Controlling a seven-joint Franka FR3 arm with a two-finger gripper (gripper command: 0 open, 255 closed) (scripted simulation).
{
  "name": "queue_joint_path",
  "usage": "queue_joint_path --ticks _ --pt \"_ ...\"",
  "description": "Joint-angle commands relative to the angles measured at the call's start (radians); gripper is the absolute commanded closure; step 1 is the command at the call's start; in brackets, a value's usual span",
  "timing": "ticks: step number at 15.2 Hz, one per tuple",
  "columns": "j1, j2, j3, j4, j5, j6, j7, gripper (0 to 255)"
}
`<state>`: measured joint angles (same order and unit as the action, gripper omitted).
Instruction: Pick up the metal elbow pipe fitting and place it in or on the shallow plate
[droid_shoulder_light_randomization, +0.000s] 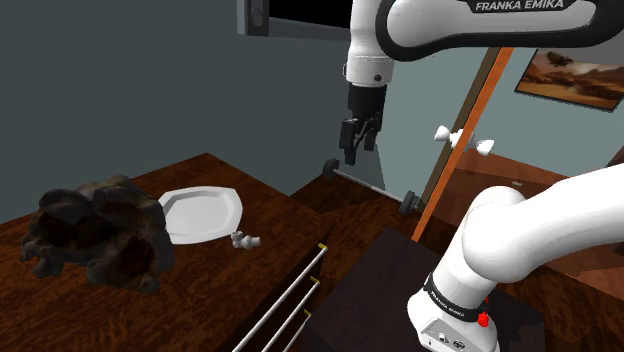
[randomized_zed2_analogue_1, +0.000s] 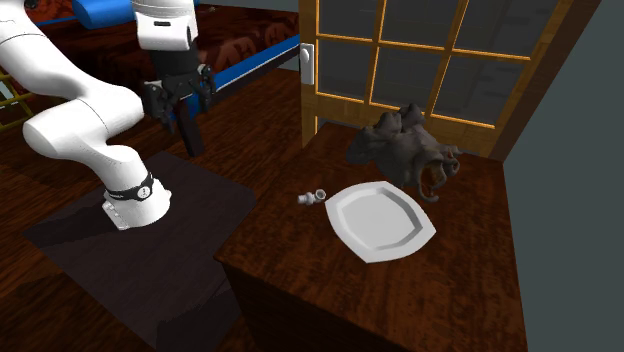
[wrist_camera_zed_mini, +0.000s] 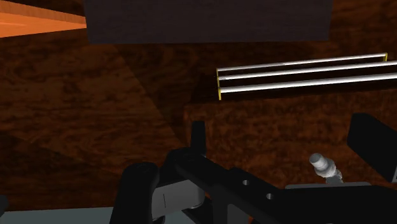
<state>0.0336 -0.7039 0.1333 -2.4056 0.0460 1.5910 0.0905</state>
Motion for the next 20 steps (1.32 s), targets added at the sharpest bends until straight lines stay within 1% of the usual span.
queue_joint_path --ticks 1,6,11,15,20 --pt "0.008 0.053 0.034 -0.017 0.011 0.071 0.029 0" --pt "0.020 0.201 0.112 -0.015 0.015 0.215 0.099 0" --pt "0.023 0.376 0.186 0.022 -0.013 0.346 0.181 0" --pt "0.023 0.532 0.237 0.076 -0.066 0.434 0.260 0" --pt "0.037 0.741 0.279 0.175 -0.172 0.513 0.375 0"
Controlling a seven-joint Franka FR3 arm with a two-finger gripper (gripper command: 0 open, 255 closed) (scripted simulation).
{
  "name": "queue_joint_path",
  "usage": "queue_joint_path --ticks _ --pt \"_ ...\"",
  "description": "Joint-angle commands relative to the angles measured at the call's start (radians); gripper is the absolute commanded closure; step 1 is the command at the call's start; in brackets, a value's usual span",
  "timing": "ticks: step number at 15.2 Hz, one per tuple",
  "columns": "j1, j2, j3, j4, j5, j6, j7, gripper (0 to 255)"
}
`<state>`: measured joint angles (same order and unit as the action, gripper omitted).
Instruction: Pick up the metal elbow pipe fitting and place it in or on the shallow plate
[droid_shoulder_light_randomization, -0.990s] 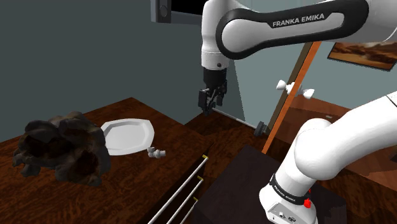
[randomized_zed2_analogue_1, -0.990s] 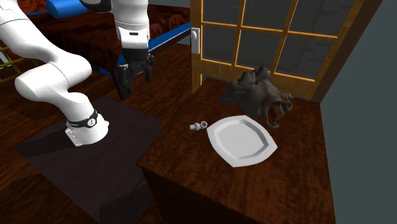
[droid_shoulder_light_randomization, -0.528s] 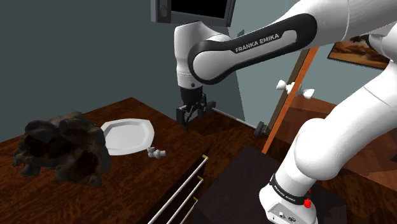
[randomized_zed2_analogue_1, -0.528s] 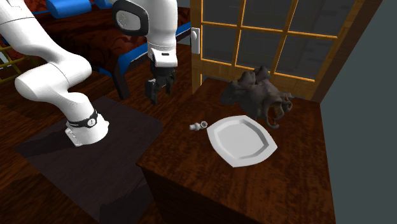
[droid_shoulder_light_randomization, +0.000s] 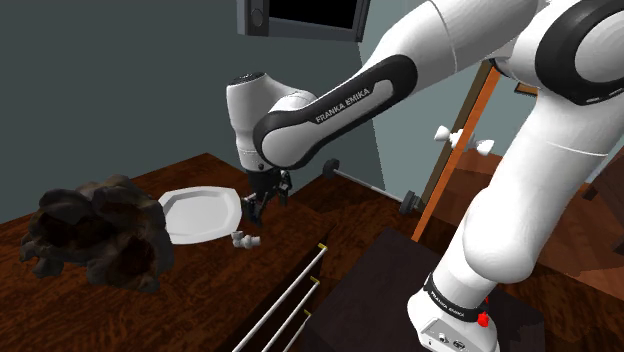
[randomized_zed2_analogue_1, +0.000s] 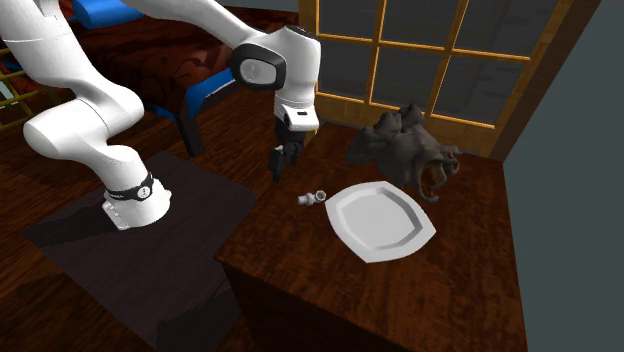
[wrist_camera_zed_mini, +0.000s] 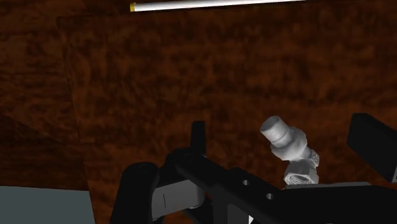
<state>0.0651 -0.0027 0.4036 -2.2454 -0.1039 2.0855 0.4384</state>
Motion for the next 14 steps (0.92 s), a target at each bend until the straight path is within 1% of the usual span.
queue_joint_path --ticks 1,5,6,13,14 --pt "0.012 0.083 0.012 0.038 -0.047 0.029 0.050 0" --pt "0.050 0.254 0.010 0.147 -0.146 0.057 0.138 0" --pt "0.054 0.265 0.008 0.155 -0.152 0.058 0.143 0" --pt "0.058 0.318 -0.012 0.113 -0.193 0.147 0.170 0" --pt "0.058 0.318 -0.012 0.113 -0.193 0.147 0.170 0"
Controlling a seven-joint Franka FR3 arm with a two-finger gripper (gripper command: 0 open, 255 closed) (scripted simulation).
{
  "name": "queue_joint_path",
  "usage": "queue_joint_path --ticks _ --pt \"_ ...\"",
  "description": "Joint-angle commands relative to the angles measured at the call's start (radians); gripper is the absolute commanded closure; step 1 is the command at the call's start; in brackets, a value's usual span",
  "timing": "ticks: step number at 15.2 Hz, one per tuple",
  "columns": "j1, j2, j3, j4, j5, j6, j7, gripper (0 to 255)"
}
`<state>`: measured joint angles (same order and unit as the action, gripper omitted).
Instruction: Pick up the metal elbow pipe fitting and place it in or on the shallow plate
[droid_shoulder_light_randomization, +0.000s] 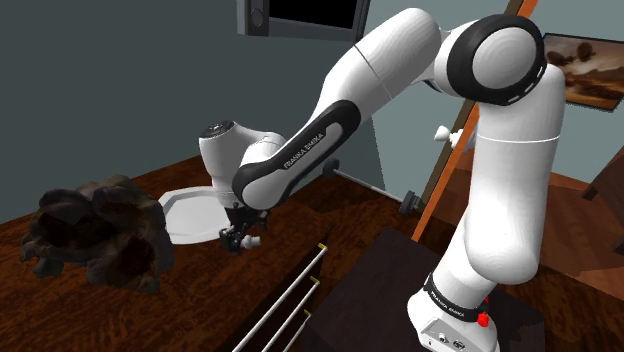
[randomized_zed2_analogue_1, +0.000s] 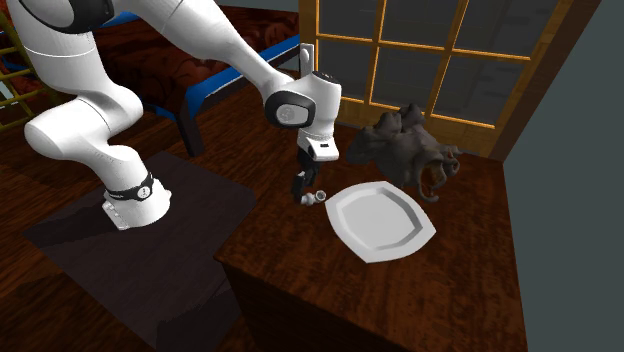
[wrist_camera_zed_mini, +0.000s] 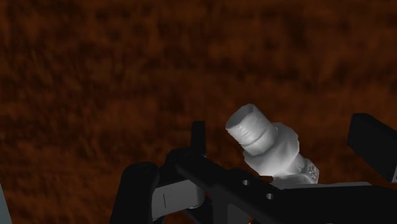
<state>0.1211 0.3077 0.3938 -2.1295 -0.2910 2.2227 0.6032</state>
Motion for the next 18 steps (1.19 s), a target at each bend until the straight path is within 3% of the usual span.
queue_joint_path --ticks 1,7,8,18 --pt "0.002 0.008 -0.002 -0.003 -0.006 0.010 0.005 0" --pt "0.002 0.008 -0.002 -0.003 -0.006 0.010 0.005 0" --pt "0.002 0.008 -0.002 -0.003 -0.006 0.010 0.005 255" --pt "0.000 -0.002 0.001 -0.002 0.001 0.000 0.000 255"
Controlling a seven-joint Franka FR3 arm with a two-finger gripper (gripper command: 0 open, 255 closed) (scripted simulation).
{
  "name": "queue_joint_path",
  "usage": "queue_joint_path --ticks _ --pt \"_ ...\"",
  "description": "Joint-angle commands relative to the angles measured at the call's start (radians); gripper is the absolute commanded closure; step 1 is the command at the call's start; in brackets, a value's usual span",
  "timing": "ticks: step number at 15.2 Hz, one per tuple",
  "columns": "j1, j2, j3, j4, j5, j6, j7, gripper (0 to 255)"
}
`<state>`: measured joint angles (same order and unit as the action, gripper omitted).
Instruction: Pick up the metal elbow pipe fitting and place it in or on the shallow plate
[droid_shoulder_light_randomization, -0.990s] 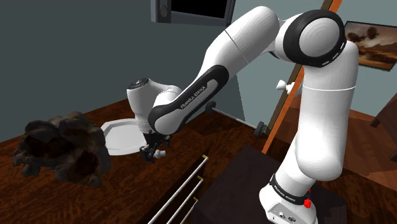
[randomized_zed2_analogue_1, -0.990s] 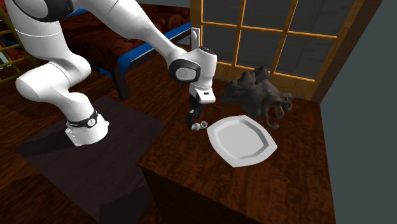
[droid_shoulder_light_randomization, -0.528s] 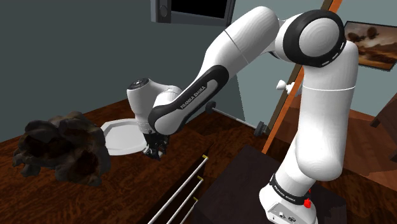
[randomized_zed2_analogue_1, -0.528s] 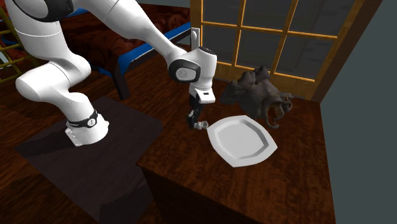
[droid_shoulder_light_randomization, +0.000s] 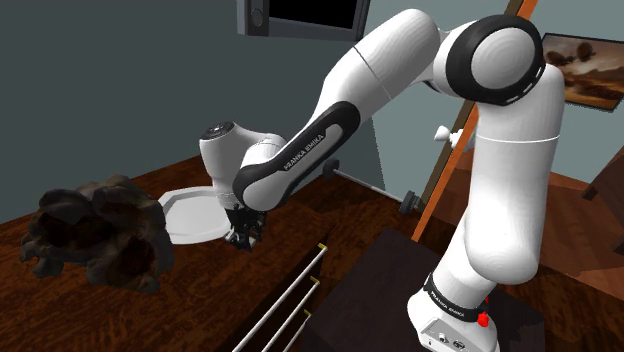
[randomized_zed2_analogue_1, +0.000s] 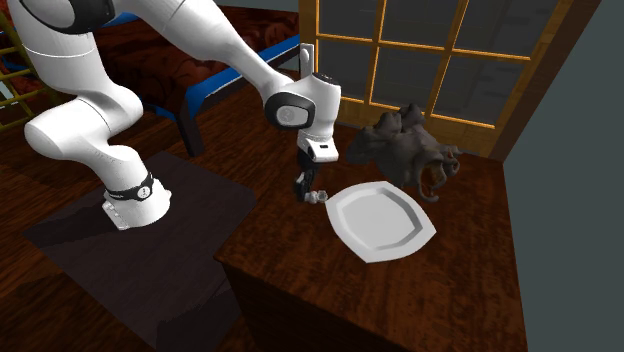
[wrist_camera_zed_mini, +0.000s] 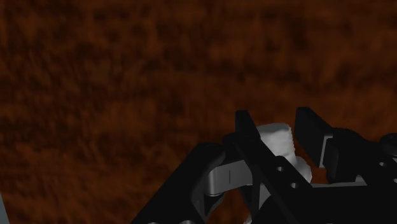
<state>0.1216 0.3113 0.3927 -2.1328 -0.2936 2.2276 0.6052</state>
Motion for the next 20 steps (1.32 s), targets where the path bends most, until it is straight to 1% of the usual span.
queue_joint_path --ticks 1,16,20 --pt "-0.002 -0.016 0.004 0.004 0.010 -0.016 -0.007 255" --pt "-0.020 -0.149 0.030 0.056 0.094 -0.183 -0.078 255" --pt "-0.011 -0.004 0.008 0.253 0.039 -0.246 -0.082 255"
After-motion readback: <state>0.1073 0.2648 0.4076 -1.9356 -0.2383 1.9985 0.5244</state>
